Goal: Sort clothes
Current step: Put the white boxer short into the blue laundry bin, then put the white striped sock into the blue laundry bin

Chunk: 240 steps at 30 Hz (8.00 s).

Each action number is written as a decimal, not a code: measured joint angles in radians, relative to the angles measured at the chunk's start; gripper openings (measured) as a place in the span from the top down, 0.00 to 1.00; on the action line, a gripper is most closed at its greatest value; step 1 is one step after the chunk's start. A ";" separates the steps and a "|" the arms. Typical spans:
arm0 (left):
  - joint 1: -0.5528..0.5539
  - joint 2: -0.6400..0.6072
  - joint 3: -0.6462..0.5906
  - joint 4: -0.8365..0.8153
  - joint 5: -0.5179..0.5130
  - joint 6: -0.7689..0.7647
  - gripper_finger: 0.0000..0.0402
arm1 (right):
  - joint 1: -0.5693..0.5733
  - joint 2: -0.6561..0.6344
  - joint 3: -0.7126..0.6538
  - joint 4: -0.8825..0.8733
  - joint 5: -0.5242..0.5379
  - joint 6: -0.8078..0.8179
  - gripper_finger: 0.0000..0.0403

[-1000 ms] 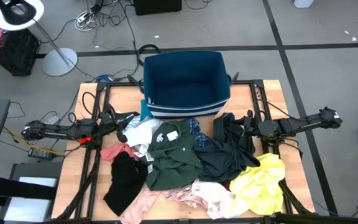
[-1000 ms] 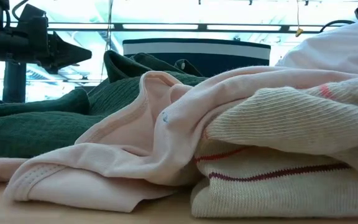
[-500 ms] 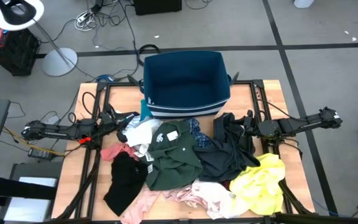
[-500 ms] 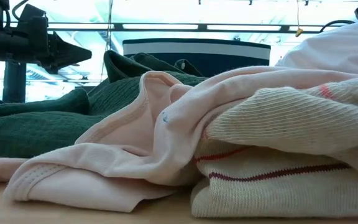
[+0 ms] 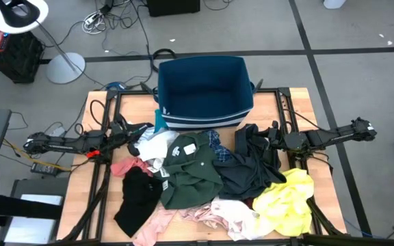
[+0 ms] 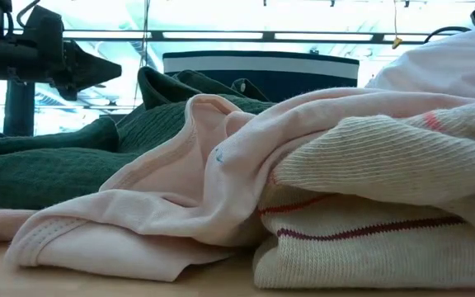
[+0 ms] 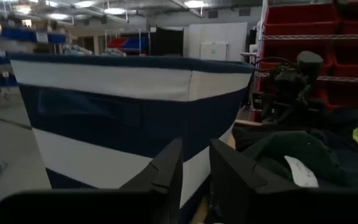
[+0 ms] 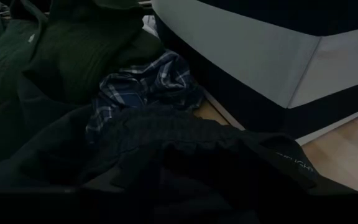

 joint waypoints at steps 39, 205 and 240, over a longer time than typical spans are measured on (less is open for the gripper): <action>-0.001 0.697 1.067 -1.262 0.285 -0.270 0.79 | 0.000 0.000 0.000 0.000 0.000 0.000 0.46; 0.543 0.824 0.681 -1.040 0.349 -0.501 0.78 | 0.000 0.000 0.000 0.041 0.000 0.000 0.46; 0.681 1.193 0.684 -0.968 0.399 -0.289 0.99 | 0.000 0.011 0.000 0.144 0.000 0.000 0.46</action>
